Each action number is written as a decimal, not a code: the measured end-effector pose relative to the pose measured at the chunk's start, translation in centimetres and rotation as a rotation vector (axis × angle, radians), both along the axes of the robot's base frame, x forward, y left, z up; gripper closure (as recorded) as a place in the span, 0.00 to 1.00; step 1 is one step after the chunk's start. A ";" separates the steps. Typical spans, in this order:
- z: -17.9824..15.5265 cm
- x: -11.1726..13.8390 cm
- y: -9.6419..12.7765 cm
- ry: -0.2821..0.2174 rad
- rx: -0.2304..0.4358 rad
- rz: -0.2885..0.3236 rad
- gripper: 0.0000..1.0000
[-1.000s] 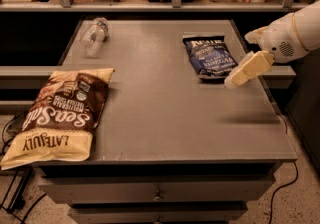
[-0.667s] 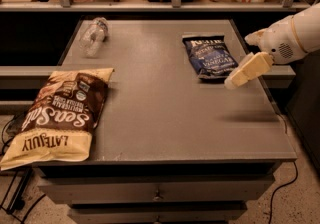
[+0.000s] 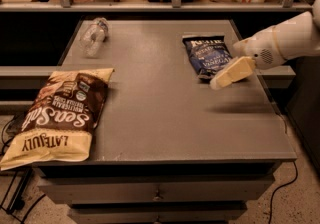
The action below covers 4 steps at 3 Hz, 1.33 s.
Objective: Move blue chip bag near water bottle
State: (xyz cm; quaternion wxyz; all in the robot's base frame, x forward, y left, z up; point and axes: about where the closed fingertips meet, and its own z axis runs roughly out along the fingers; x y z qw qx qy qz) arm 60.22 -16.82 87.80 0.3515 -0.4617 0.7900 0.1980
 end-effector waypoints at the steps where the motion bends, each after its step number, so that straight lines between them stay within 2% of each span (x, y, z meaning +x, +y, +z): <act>1: -1.7 2.2 0.4 0.011 0.047 -0.013 0.00; 2: -2.9 4.1 0.1 0.015 0.089 -0.041 0.00; 3: -4.2 5.7 -1.0 0.024 0.113 -0.090 0.18; 4: -3.8 6.7 -1.3 0.004 0.120 -0.111 0.41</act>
Offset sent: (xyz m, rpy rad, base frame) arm 0.0630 -0.0074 -0.0406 0.1365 0.0128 -0.0846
